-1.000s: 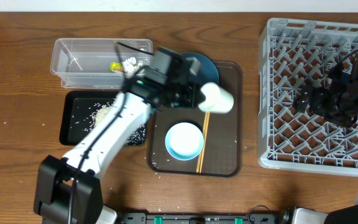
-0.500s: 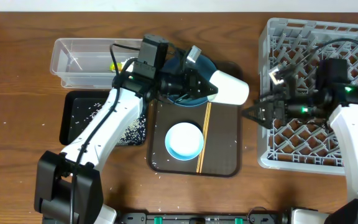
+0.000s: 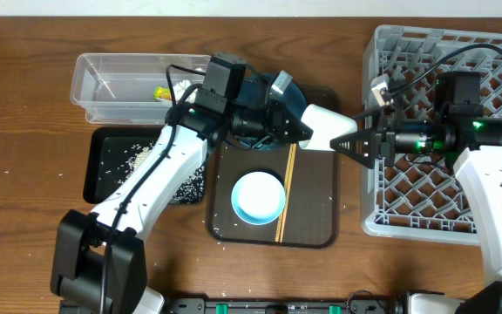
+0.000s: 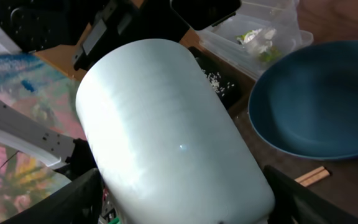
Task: Sort waste into correct bins and load items into the dishwasher rack
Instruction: 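Lift the white cup with the left gripper and hand it to the right gripper, then place the white cup in the dishwasher rack with the right gripper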
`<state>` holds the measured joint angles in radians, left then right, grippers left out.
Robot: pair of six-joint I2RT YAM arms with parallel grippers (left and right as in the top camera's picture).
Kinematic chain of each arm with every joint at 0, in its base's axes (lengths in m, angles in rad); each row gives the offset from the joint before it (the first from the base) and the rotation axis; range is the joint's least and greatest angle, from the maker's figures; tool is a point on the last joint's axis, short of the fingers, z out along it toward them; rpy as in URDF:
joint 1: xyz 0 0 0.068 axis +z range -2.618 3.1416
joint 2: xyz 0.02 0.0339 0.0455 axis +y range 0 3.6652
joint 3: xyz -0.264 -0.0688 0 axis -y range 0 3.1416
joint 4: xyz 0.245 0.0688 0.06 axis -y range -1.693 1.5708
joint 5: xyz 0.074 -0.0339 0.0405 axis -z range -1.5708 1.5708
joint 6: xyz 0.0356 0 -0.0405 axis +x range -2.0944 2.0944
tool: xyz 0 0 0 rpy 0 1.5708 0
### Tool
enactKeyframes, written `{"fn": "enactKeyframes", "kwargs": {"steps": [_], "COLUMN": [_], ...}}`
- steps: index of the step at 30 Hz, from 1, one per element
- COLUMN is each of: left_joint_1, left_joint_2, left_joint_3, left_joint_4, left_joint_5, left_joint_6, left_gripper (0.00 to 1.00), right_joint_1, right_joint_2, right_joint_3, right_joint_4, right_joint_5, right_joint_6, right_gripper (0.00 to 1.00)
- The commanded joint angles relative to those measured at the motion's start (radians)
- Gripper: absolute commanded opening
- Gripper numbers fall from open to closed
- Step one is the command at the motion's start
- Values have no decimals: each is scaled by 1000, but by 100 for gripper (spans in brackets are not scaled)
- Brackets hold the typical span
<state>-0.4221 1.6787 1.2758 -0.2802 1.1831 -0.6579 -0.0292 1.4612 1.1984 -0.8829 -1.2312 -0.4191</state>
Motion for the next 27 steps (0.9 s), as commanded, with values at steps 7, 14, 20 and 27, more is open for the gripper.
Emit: {"fn": "enactKeyframes", "kwargs": {"steps": [7,14,20,27], "left_joint_1": [-16,-16,-2,78], "left_joint_2": [0,0,-5,-111], "left_joint_3": [13,10,10,10], "left_joint_4": [14,-3,-253,-523], "left_joint_5": [42,-17,-298,-702], "left_joint_6": [2,61,271,409], "left_gripper": [7,34,66,73], "right_joint_1": [69,68,57,-74], "right_joint_2": [-2,-2,-10,-80], "right_joint_3": [-2,-2,0,91], "right_joint_4": [2,-3,-14,-97], "right_joint_5": [-37,22,317,709], "right_joint_6": [22,23,156,320], "right_gripper": [55,39,29,17]}}
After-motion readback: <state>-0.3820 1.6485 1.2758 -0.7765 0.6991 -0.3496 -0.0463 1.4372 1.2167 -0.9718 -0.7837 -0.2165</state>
